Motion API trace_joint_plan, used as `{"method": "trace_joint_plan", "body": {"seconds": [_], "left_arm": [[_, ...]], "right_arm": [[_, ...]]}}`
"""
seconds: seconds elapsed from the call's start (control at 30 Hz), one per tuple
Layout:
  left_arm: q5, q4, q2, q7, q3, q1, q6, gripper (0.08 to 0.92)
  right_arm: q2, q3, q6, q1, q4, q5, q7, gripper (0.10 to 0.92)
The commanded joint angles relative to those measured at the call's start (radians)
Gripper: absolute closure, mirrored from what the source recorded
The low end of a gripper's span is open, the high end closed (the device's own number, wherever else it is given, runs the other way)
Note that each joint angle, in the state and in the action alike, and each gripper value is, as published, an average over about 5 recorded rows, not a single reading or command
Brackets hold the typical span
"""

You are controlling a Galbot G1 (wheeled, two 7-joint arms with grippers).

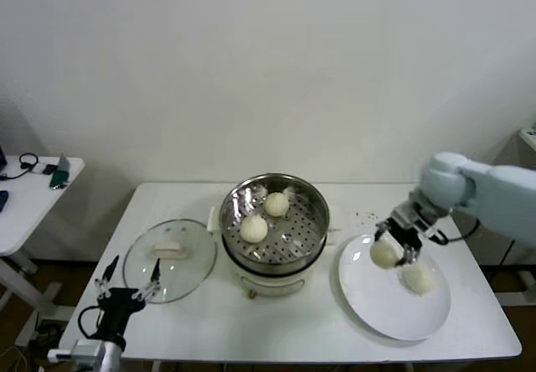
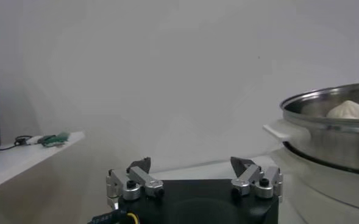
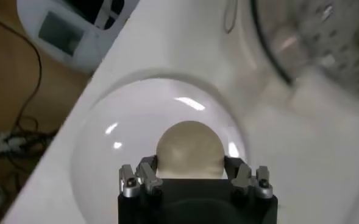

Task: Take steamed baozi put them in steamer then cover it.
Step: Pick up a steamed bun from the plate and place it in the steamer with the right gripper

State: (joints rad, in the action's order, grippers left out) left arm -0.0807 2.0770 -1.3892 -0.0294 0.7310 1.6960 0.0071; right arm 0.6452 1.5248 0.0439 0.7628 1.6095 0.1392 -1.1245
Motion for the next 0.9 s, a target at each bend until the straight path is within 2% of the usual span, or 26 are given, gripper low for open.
{"method": "trace_joint_plan", "body": {"seconds": [0.03, 0.23, 0.53, 0.9], "left_arm": [[-0.002, 0.001, 0.001, -0.001, -0.002, 0.001, 0.001, 0.177], [-0.002, -0.002, 0.001, 0.000, -0.004, 0.005, 0.000, 0.177], [-0.007, 0.001, -0.003, 0.000, -0.004, 0.010, 0.000, 0.177], [-0.019, 0.000, 0.001, 0.001, 0.002, 0.026, 0.002, 0.177]], "right_arm": [[0.234, 0.110, 0.175, 0.322, 0.018, 0.030, -0.010, 0.317], [0.362, 0.026, 0.205, 0.244, 0.013, -0.010, -0.005, 0.313], [0.538, -0.044, 0.285, 0.063, -0.067, -0.157, 0.002, 0.313], [0.653, -0.041, 0.315, -0.099, -0.186, -0.195, 0.010, 0.313]]}}
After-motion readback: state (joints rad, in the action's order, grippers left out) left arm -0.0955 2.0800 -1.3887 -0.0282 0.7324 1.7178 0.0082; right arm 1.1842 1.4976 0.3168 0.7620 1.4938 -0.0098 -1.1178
